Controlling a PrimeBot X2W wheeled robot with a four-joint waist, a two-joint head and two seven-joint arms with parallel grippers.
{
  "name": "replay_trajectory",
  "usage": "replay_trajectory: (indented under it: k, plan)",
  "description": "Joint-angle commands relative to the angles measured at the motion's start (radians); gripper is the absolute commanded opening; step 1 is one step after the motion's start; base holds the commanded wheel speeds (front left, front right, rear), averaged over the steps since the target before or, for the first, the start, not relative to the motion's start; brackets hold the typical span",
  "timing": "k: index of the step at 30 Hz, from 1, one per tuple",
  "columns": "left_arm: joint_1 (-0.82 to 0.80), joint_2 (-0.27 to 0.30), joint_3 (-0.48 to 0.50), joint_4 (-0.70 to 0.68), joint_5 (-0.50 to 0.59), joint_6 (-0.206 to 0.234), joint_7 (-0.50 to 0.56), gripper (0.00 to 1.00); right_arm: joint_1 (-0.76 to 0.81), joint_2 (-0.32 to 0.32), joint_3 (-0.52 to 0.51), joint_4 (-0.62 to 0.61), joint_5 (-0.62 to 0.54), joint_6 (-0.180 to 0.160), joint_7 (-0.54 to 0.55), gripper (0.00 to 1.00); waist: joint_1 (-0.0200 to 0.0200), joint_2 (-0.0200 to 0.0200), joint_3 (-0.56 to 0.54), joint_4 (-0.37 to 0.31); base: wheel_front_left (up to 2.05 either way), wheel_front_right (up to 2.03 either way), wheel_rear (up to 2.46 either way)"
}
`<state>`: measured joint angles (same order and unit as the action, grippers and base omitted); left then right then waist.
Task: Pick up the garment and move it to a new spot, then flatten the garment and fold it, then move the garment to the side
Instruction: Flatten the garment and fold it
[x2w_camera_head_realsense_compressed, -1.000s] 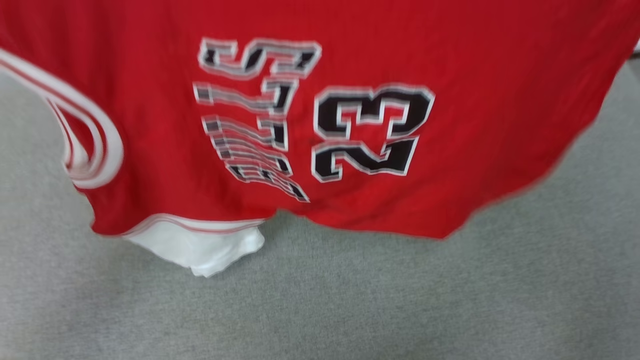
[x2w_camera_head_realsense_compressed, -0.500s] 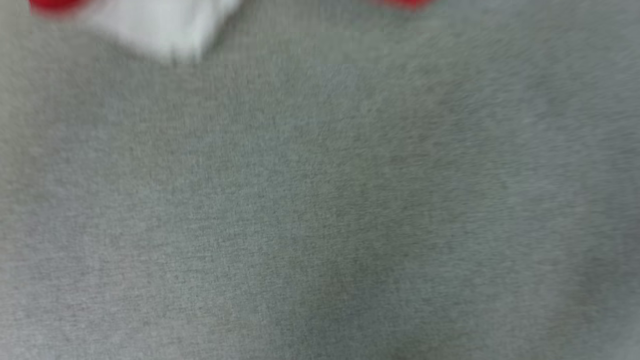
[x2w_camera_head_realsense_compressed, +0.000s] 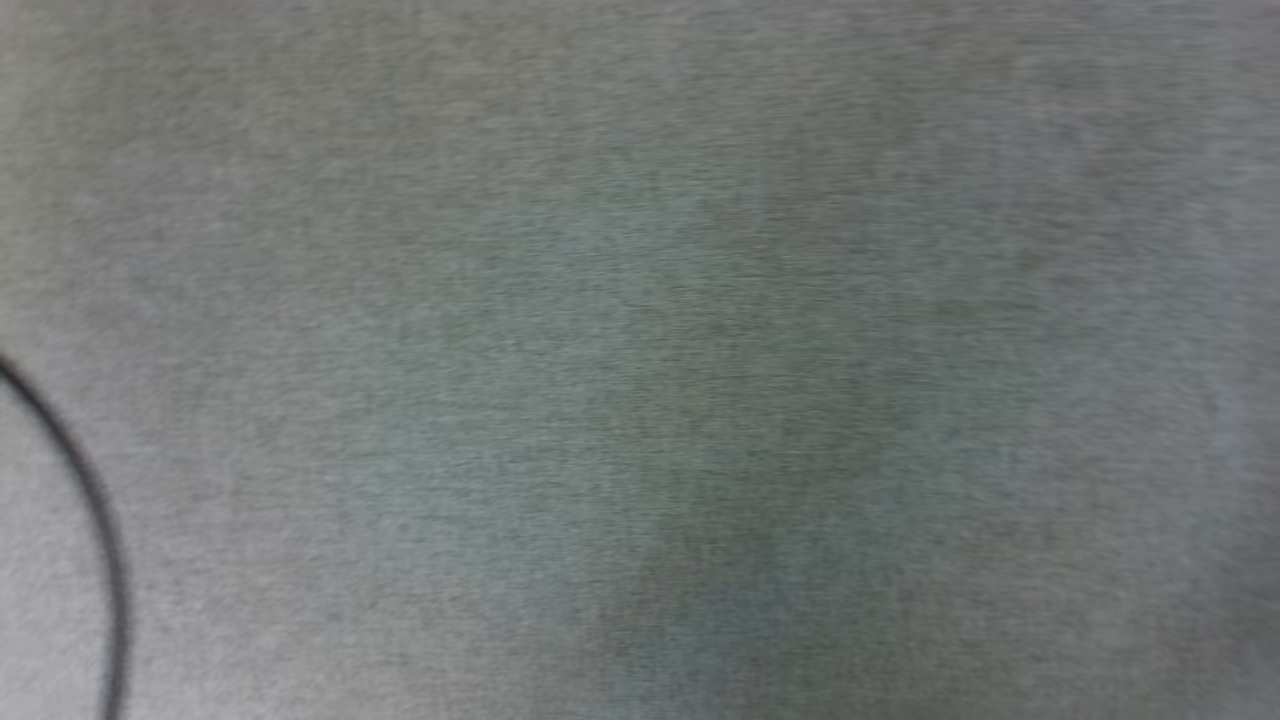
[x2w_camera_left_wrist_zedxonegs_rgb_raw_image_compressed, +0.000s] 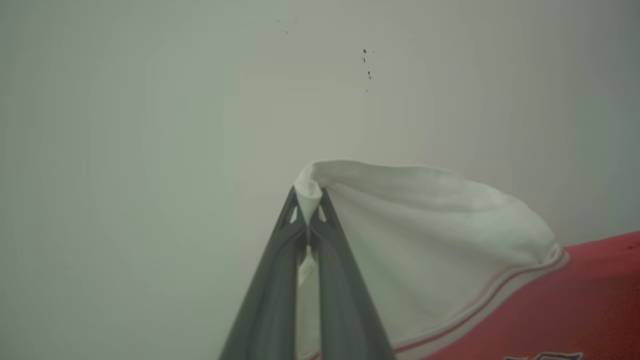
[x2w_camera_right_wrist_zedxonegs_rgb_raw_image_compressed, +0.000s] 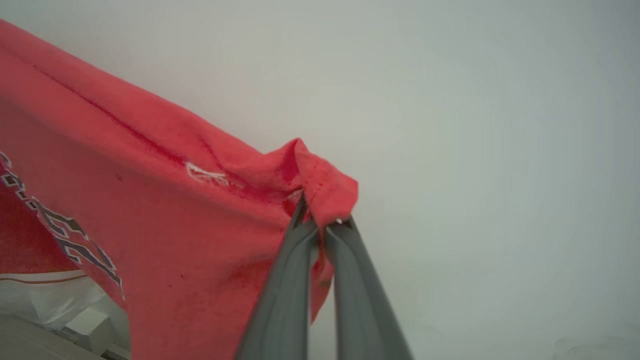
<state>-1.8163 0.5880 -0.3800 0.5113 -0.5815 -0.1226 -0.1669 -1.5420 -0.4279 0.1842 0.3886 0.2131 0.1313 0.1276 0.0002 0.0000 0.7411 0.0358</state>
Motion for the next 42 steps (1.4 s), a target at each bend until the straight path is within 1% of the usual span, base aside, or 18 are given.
replay_trajectory:
  k: [1,4,6,9,12,16,18,21,24,26,28,29,30,31,33,38,41,42]
  plan:
    - [0.05,-0.017,-0.011,0.013,-0.008,-0.001,-0.024,0.0,0.039,0.004,0.002,0.026,0.002,-0.001,-0.019,0.0,-0.0002,0.0,0.013,0.03,0.0,0.0,0.0]
    - [0.163,-0.052,-0.027,0.038,-0.035,-0.004,-0.069,0.0,0.102,0.013,0.019,0.076,-0.003,-0.001,-0.07,0.0,-0.0002,0.0,-0.009,0.05,0.0,0.0,0.0]
    - [0.275,-0.08,-0.052,0.039,-0.048,-0.006,-0.085,0.0,0.159,0.01,0.032,0.105,-0.003,-0.001,-0.098,0.0,-0.0002,0.0,-0.036,0.058,0.0,0.0,0.0]
    - [0.448,-0.108,-0.082,0.015,-0.038,-0.007,-0.097,0.0,0.272,0.03,0.011,0.142,0.024,-0.001,-0.13,0.0,-0.0002,0.0,-0.091,0.071,0.0,0.0,0.0]
    - [0.625,-0.138,-0.096,-0.032,-0.041,-0.007,-0.1,0.0,0.388,0.018,0.05,0.143,0.025,-0.001,-0.145,0.0,-0.0002,0.0,-0.149,0.08,0.0,0.0,0.0]
    - [0.875,-0.157,-0.098,-0.095,-0.035,-0.006,-0.1,0.0,0.554,0.016,0.065,0.148,0.076,-0.001,-0.155,0.0,-0.0002,0.0,-0.239,0.086,0.0,0.0,0.0]
    - [0.985,-0.155,-0.1,-0.121,-0.032,-0.005,-0.1,0.0,0.641,0.018,0.078,0.15,0.105,-0.001,-0.148,0.0,-0.0002,0.0,-0.286,0.087,0.0,0.0,0.0]
    - [1.137,-0.129,-0.115,-0.154,-0.027,0.008,-0.1,0.0,0.754,0.007,0.098,0.137,0.151,-0.001,-0.14,0.0,-0.0002,0.0,-0.355,0.086,0.0,0.0,0.0]
    - [1.272,-0.108,-0.125,-0.183,-0.056,0.016,-0.08,0.0,0.867,-0.004,0.116,0.121,0.195,-0.001,-0.135,0.0,-0.0002,0.0,-0.419,0.087,0.0,0.0,0.0]
    - [1.35,-0.081,-0.128,-0.212,-0.078,0.026,-0.051,0.0,0.926,-0.013,0.117,0.11,0.224,-0.001,-0.126,0.0,-0.0002,0.0,-0.454,0.086,0.0,0.0,0.0]
    - [1.39,-0.067,-0.134,-0.23,-0.087,0.029,-0.03,0.0,0.957,-0.019,0.119,0.105,0.237,-0.001,-0.117,0.0,-0.0002,0.0,-0.47,0.086,0.0,0.0,0.0]
    - [1.467,-0.04,-0.144,-0.273,-0.106,0.042,0.009,0.0,1.013,-0.031,0.11,0.09,0.268,-0.001,-0.103,0.0,-0.0002,0.0,-0.496,0.086,0.0,0.0,0.0]
    - [1.467,-0.04,-0.144,-0.273,-0.106,0.042,0.009,0.0,1.013,-0.031,0.11,0.09,0.268,-0.001,-0.103,0.0,-0.0002,0.0,-0.496,0.086,0.0,0.0,0.0]
    - [1.536,-0.006,-0.151,-0.319,-0.12,0.053,0.047,0.0,1.067,-0.042,0.1,0.076,0.297,-0.001,-0.086,0.0,-0.0002,0.0,-0.52,0.086,0.0,0.0,0.0]
    - [1.597,0.021,-0.157,-0.368,-0.135,0.065,0.077,0.0,1.12,-0.054,0.096,0.055,0.329,-0.001,-0.067,0.0,-0.0002,0.0,-0.544,0.084,0.0,0.0,0.0]
    - [1.754,0.058,-0.186,-0.504,-0.167,0.105,0.13,0.0,1.258,-0.073,0.082,-0.022,0.447,-0.001,0.0,0.0,-0.0002,0.0,-0.599,0.073,0.0,0.0,0.0]
    - [1.833,0.081,-0.197,-0.579,-0.181,0.137,0.153,0.0,1.343,-0.093,0.072,-0.075,0.495,-0.001,0.047,0.0,-0.0002,0.0,-0.627,0.065,0.0,0.0,0.0]
    - [1.833,0.081,-0.197,-0.579,-0.181,0.137,0.153,0.0,1.343,-0.093,0.072,-0.075,0.495,-0.001,0.047,0.0,-0.0002,0.0,-0.627,0.065,0.0,0.0,0.0]
